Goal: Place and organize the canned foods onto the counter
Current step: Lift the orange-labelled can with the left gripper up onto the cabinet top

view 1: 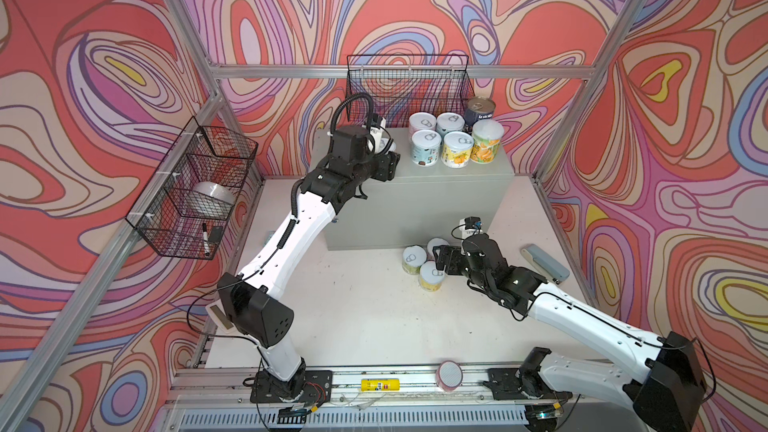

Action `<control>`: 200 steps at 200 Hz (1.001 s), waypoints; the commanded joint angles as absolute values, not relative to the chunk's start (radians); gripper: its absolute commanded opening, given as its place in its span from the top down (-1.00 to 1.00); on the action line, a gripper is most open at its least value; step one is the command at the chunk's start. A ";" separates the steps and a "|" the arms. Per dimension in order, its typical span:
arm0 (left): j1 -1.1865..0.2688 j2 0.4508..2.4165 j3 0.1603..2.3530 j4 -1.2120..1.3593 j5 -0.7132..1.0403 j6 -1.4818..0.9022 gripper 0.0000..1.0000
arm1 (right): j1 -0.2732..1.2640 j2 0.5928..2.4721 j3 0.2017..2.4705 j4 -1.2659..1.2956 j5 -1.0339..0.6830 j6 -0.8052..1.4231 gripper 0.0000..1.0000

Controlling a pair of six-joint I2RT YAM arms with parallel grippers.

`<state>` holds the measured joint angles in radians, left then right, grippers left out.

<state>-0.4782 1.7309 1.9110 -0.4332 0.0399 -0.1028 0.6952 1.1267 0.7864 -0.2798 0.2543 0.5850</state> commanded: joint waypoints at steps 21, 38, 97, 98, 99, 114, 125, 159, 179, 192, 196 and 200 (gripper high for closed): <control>-0.484 1.828 2.014 -0.411 0.012 -0.088 1.00 | 0.698 1.153 0.829 -0.283 0.262 0.557 -0.81; -0.484 1.857 2.031 -0.403 0.001 -0.086 1.00 | 0.698 1.152 0.836 -0.285 0.269 0.550 -0.81; -0.483 1.910 2.095 -0.416 -0.011 -0.063 -0.04 | 0.698 1.146 0.843 -0.288 0.279 0.555 -0.81; -0.484 1.911 2.095 -0.416 -0.011 -0.062 -0.05 | 0.698 1.147 0.843 -0.288 0.279 0.555 -0.82; -0.484 1.911 2.095 -0.416 -0.011 -0.062 -0.08 | 0.698 1.147 0.842 -0.288 0.279 0.555 -0.82; -0.483 1.906 2.096 -0.410 -0.021 -0.051 -0.36 | 0.698 1.158 0.847 -0.284 0.276 0.551 -0.81; -0.484 1.903 2.095 -0.407 -0.023 -0.040 -0.59 | 0.698 1.165 0.853 -0.282 0.275 0.549 -0.81; -0.483 1.886 2.093 -0.394 -0.022 -0.020 -0.95 | 0.698 1.171 0.874 -0.292 0.275 0.544 -0.82; -0.484 1.872 2.086 -0.384 -0.013 -0.014 -1.00 | 0.698 1.160 0.871 -0.292 0.279 0.559 -0.83; -0.483 1.856 2.073 -0.373 -0.011 -0.006 -1.00 | 0.698 1.154 0.865 -0.291 0.278 0.572 -0.84; -0.484 1.849 2.066 -0.367 -0.011 -0.003 -1.00 | 0.698 1.152 0.863 -0.289 0.275 0.573 -0.84; -0.484 1.842 2.061 -0.360 -0.011 0.000 -1.00 | 0.699 1.151 0.861 -0.286 0.274 0.575 -0.84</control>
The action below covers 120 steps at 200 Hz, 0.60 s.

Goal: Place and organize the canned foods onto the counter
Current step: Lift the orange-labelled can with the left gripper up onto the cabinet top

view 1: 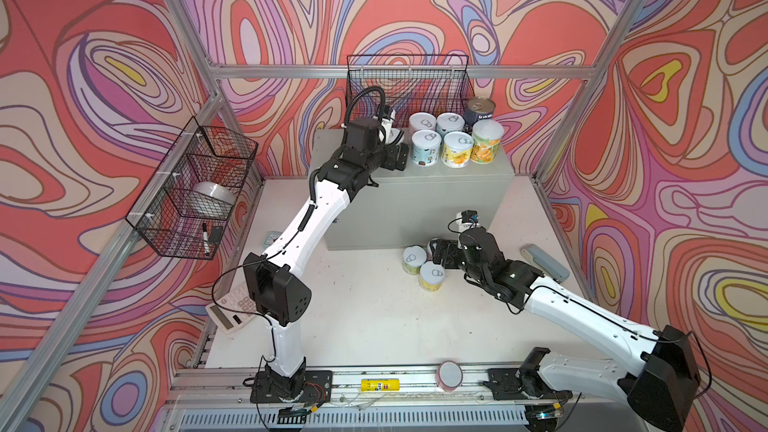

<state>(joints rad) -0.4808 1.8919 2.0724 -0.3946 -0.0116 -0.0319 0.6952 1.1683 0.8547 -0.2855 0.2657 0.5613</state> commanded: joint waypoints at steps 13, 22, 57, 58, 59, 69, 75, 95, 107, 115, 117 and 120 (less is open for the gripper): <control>-0.483 1.816 2.036 -0.336 -0.012 0.010 -1.00 | 0.698 1.150 0.858 -0.282 0.269 0.578 -0.84; -0.484 1.799 2.027 -0.328 -0.016 0.017 -1.00 | 0.698 1.149 0.859 -0.282 0.264 0.578 -0.84; -0.482 1.734 2.025 -0.350 -0.031 0.056 -0.97 | 0.698 1.147 0.867 -0.284 0.260 0.574 -0.84; -0.483 1.731 2.024 -0.351 -0.032 0.057 -0.97 | 0.698 1.147 0.867 -0.284 0.261 0.574 -0.84; -0.482 1.729 2.024 -0.352 -0.032 0.058 -0.97 | 0.698 1.147 0.867 -0.284 0.260 0.574 -0.84; -0.482 1.705 2.011 -0.359 -0.033 0.065 -0.95 | 0.697 1.147 0.868 -0.282 0.258 0.573 -0.84; -0.483 1.684 1.997 -0.358 -0.035 0.068 -0.93 | 0.698 1.149 0.870 -0.281 0.255 0.574 -0.83; -0.482 1.601 1.900 -0.314 -0.044 0.071 -0.82 | 0.698 1.158 0.872 -0.277 0.246 0.576 -0.83; -0.483 1.555 1.846 -0.301 -0.042 0.068 -0.50 | 0.698 1.164 0.875 -0.277 0.238 0.580 -0.82; -0.482 1.526 1.809 -0.290 -0.038 0.060 -0.13 | 0.698 1.165 0.878 -0.279 0.237 0.583 -0.82; -0.482 1.519 1.797 -0.287 -0.035 0.057 -0.05 | 0.697 1.166 0.879 -0.279 0.237 0.584 -0.82; -0.482 1.509 1.785 -0.282 -0.033 0.054 0.07 | 0.699 1.167 0.878 -0.280 0.237 0.584 -0.82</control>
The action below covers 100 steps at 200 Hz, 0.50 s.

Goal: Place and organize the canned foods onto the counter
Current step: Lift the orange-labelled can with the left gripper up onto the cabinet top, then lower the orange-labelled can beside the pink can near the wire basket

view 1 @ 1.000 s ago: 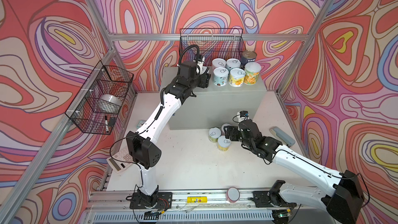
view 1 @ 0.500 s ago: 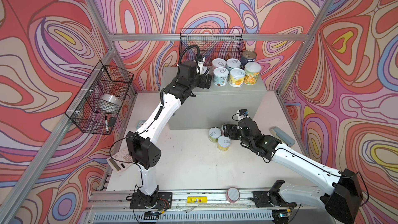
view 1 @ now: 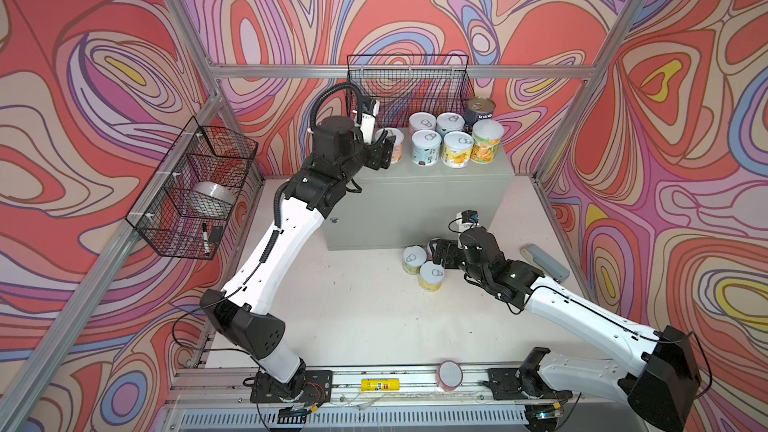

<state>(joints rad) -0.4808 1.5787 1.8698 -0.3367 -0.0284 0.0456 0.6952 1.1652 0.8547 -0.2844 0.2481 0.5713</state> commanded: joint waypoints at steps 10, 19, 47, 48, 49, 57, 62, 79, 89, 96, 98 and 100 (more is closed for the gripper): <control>-0.483 1.490 1.757 -0.274 -0.033 0.047 0.41 | 0.699 1.165 0.878 -0.278 0.238 0.587 -0.82; -0.482 1.486 1.755 -0.282 -0.028 0.037 0.36 | 0.699 1.167 0.878 -0.279 0.241 0.588 -0.82; -0.483 1.490 1.744 -0.306 0.014 0.014 0.26 | 0.698 1.167 0.879 -0.280 0.240 0.593 -0.82; -0.482 1.490 1.744 -0.305 0.016 0.012 0.26 | 0.699 1.167 0.879 -0.279 0.240 0.594 -0.82; -0.482 1.491 1.741 -0.304 0.016 0.011 0.26 | 0.699 1.166 0.879 -0.278 0.240 0.595 -0.82; -0.482 1.492 1.727 -0.298 0.024 0.006 0.26 | 0.699 1.165 0.875 -0.276 0.241 0.596 -0.82; -0.483 1.493 1.720 -0.296 0.026 0.004 0.24 | 0.698 1.165 0.874 -0.276 0.242 0.598 -0.82; -0.482 1.500 1.706 -0.295 0.029 0.000 0.12 | 0.699 1.163 0.872 -0.278 0.245 0.597 -0.82; -0.483 1.500 1.696 -0.288 0.035 -0.005 0.03 | 0.698 1.164 0.873 -0.282 0.248 0.595 -0.82; -0.482 1.500 1.688 -0.280 0.039 -0.007 -0.01 | 0.698 1.163 0.873 -0.282 0.250 0.594 -0.82; -0.483 1.500 1.686 -0.278 0.042 -0.007 -0.02 | 0.698 1.162 0.873 -0.282 0.251 0.593 -0.82; -0.482 1.500 1.684 -0.277 0.043 -0.007 -0.02 | 0.698 1.163 0.873 -0.282 0.252 0.593 -0.82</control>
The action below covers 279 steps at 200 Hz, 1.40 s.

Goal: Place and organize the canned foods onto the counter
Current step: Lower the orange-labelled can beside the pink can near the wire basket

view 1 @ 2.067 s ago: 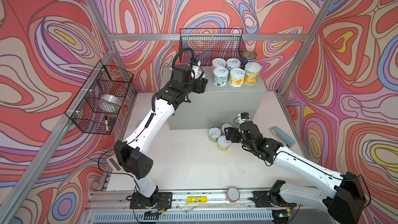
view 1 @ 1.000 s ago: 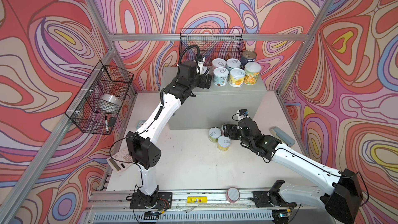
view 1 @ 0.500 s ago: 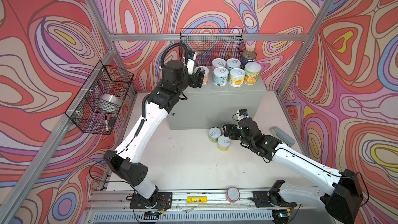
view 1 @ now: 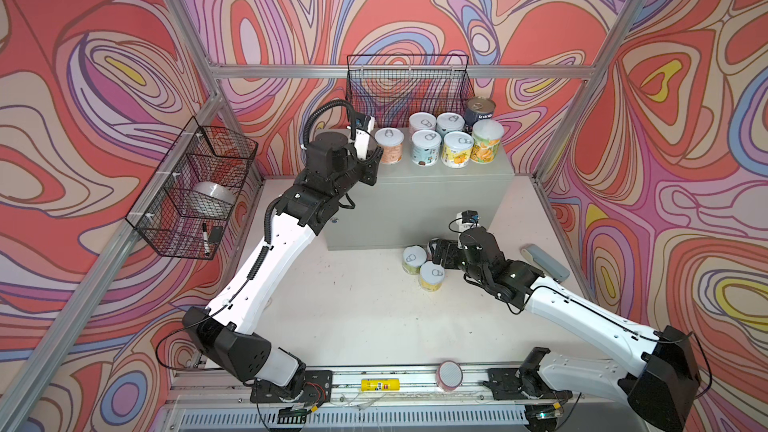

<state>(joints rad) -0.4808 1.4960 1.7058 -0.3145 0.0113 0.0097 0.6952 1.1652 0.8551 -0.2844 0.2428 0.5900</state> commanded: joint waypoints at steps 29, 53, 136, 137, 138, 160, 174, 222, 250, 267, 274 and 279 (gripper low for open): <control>-0.482 1.522 1.677 -0.272 0.054 -0.009 0.02 | 0.699 1.164 0.872 -0.279 0.254 0.594 -0.82; -0.482 1.549 1.680 -0.234 0.073 -0.013 0.11 | 0.699 1.161 0.869 -0.285 0.260 0.596 -0.82; -0.475 1.644 1.728 -0.180 0.115 -0.030 0.20 | 0.698 1.129 0.854 -0.305 0.290 0.599 -0.82; -0.475 1.645 1.729 -0.180 0.115 -0.030 0.19 | 0.698 1.129 0.854 -0.304 0.290 0.599 -0.82; -0.475 1.647 1.731 -0.180 0.115 -0.029 0.19 | 0.698 1.129 0.854 -0.305 0.290 0.599 -0.82; -0.474 1.680 1.769 -0.202 0.109 -0.020 0.20 | 0.698 1.131 0.856 -0.308 0.291 0.598 -0.82; -0.471 1.692 1.778 -0.200 0.109 -0.018 0.20 | 0.698 1.131 0.856 -0.310 0.292 0.596 -0.82; -0.465 1.736 1.822 -0.201 0.103 -0.020 0.20 | 0.698 1.132 0.859 -0.317 0.297 0.593 -0.82; -0.465 1.760 1.836 -0.192 0.094 -0.028 0.21 | 0.698 1.132 0.866 -0.324 0.300 0.588 -0.82; -0.464 1.776 1.847 -0.190 0.083 -0.034 0.20 | 0.698 1.134 0.870 -0.328 0.303 0.586 -0.82; -0.463 1.783 1.853 -0.192 0.076 -0.038 0.19 | 0.698 1.134 0.870 -0.328 0.304 0.587 -0.82; -0.463 1.788 1.855 -0.191 0.072 -0.040 0.19 | 0.698 1.134 0.870 -0.328 0.304 0.587 -0.82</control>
<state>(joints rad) -0.4694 1.7554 1.8137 -0.2184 0.0887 -0.0273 0.6952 1.1416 0.8547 -0.3103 0.2832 0.5926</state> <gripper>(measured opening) 0.403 0.909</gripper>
